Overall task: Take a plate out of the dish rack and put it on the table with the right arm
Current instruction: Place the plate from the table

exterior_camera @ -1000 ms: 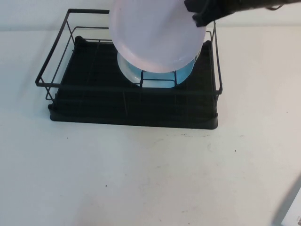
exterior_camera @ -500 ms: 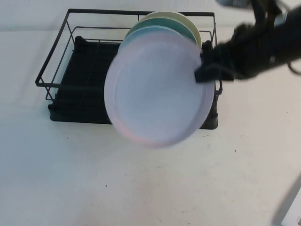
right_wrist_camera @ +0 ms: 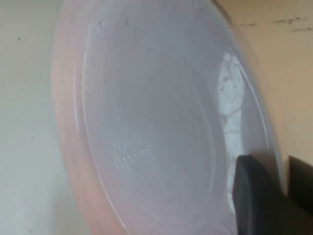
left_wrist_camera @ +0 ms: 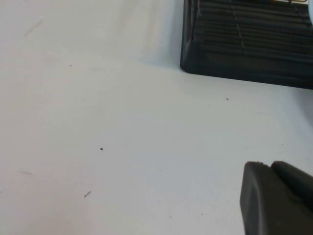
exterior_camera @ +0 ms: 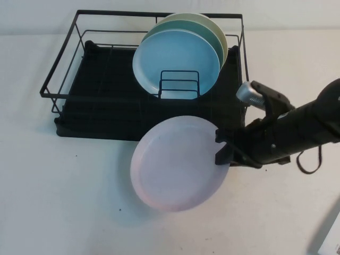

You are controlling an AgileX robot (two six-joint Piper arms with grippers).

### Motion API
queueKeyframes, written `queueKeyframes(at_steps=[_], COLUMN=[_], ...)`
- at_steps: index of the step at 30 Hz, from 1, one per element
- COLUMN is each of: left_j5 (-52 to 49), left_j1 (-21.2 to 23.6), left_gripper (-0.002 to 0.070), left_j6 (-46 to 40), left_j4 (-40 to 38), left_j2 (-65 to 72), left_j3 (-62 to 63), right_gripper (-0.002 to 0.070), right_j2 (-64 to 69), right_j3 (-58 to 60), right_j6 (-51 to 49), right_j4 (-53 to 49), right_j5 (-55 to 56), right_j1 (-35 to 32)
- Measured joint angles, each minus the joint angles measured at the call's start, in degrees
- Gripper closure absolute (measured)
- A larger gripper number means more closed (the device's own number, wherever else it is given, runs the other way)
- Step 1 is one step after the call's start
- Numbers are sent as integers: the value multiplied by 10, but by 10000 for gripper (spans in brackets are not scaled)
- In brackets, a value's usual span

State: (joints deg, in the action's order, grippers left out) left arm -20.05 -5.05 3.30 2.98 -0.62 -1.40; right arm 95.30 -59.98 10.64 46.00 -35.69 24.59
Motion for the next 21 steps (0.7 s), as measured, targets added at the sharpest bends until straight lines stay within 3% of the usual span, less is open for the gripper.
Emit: queueKeyframes(at_steps=[6,15,18,21], left_j5=[0,0,0,0], left_j1=[0,0,0,0], left_gripper=[680,680,680,680], left_j6=[0,0,0,0], left_j4=[0,0,0,0], left_j2=[0,0,0,0], left_j3=[0,0,0,0], right_gripper=[631,626,584,488], right_j2=[65,96,97,102], right_j3=[0,0,0,0], right_j6=[78,90,91,93], right_j4=[108,126,125,116], right_j5=[21,40,59,70], right_j1=[0,0,0,0])
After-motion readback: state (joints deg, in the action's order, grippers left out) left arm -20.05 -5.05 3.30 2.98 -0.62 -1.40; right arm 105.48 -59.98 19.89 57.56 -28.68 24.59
